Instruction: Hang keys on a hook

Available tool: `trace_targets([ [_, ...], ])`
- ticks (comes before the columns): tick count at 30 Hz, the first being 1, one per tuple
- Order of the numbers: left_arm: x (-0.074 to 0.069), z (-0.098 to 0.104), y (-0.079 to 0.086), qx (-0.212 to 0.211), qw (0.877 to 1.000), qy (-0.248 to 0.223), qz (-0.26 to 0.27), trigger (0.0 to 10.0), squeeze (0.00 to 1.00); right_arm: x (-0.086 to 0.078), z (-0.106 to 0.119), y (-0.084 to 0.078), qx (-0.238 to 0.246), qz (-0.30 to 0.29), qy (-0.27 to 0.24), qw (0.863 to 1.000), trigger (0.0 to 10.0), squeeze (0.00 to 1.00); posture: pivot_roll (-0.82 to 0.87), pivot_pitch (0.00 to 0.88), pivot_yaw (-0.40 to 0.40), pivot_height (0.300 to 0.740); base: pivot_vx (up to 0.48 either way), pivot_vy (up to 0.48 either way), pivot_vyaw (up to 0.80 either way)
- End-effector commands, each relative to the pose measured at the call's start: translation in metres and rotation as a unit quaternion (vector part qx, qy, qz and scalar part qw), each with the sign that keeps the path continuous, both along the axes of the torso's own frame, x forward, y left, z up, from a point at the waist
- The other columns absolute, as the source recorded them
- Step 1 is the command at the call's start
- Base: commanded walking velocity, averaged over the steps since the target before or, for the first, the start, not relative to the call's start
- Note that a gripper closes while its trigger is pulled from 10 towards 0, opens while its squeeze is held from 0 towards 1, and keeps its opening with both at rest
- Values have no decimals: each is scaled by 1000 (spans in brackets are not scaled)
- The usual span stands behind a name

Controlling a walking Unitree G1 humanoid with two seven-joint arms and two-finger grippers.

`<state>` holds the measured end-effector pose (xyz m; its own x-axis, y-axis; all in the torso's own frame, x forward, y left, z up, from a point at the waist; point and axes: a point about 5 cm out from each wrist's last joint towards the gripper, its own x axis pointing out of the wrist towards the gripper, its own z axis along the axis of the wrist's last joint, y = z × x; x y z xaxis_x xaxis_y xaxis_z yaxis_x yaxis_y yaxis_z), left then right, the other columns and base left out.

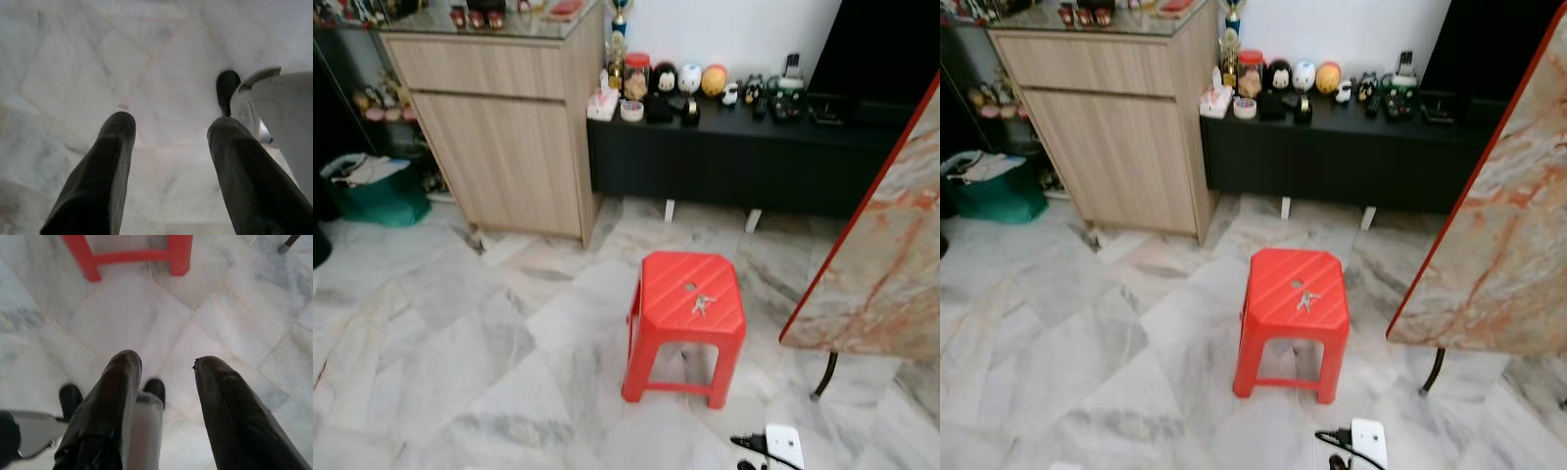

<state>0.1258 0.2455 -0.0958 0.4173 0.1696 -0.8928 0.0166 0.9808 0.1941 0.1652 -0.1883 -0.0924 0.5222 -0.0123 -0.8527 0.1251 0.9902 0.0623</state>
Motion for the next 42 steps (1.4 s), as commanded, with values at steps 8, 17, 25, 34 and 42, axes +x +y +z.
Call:
trace_targets([
  [8,1,0,-2,-4,1000,0,0,10000,0,-4,-1,-4,-4,8,7,1000,10000,0,58,0,-22,722,268,0,338],
  [17,1,0,-2,-4,1000,0,-2,10000,0,-4,-1,-4,-4,-3,7,1000,10000,0,56,0,-20,722,271,0,54],
  [25,2,0,-2,-3,1000,0,-5,10000,0,-3,-1,-4,-4,-5,5,1000,10000,0,40,0,-11,722,271,0,0],
  [34,2,0,-1,1,1000,1,-13,10000,0,-4,-1,-4,-8,-28,5,1000,10000,0,34,0,-4,722,210,0,0],
  [42,3,1,-1,7,1000,-2,-18,10000,0,-3,-1,-5,-19,-32,1,999,10000,0,31,0,-3,722,0,0,-492],
])
